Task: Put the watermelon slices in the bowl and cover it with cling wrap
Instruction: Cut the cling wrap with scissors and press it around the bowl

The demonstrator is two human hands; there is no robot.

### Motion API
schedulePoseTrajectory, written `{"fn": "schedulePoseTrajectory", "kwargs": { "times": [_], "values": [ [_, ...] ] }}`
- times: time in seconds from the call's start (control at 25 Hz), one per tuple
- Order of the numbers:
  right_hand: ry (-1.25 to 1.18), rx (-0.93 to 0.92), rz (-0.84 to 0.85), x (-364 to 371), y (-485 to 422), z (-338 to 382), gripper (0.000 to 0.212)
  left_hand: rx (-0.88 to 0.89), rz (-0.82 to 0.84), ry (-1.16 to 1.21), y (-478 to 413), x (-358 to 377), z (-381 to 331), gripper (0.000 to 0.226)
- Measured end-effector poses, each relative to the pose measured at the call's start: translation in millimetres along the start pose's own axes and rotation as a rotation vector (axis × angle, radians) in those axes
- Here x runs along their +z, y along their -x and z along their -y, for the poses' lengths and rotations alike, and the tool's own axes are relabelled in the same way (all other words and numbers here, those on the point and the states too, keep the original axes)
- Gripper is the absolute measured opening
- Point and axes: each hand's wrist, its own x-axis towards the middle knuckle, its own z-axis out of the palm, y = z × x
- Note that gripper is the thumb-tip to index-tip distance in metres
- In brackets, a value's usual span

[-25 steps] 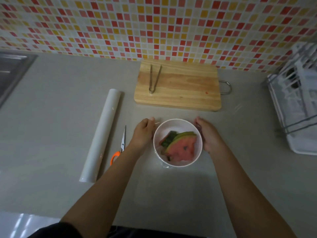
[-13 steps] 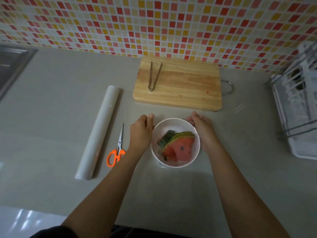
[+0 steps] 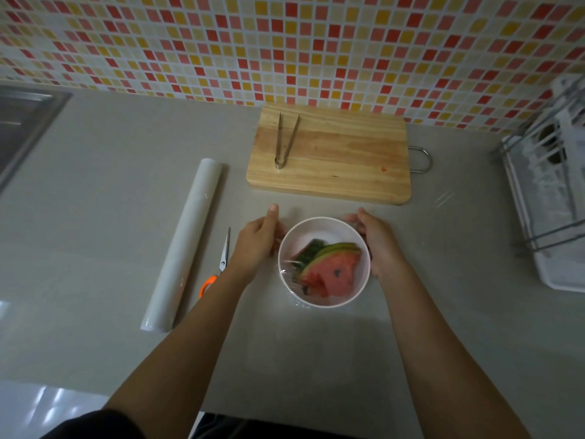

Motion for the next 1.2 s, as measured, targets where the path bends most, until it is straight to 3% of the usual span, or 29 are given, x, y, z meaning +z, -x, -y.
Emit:
{"fn": "schedulePoseTrajectory", "kwargs": {
  "times": [0.16,0.32,0.56,1.0,1.2],
  "values": [
    [-0.070,0.038,0.070,-3,4,0,0.035,0.008,0.060,-0.019,7,0,9,0.050],
    [-0.040,-0.002,0.041,-3,4,2,0.025,0.058,-0.090,-0.030,10,5,3,0.039],
    [-0.008,-0.007,-0.115,6,1,-2,0.031,0.165,-0.334,-0.164,10,18,-5,0.037],
    [-0.141,-0.132,-0.195,6,1,-7,0.032,0.262,-0.240,-0.236,2,3,-8,0.034],
    [-0.242,-0.050,-0.121,5,5,-5,0.032,0.253,-0.181,-0.215,-1,-2,-2,0.034]
  ]
}}
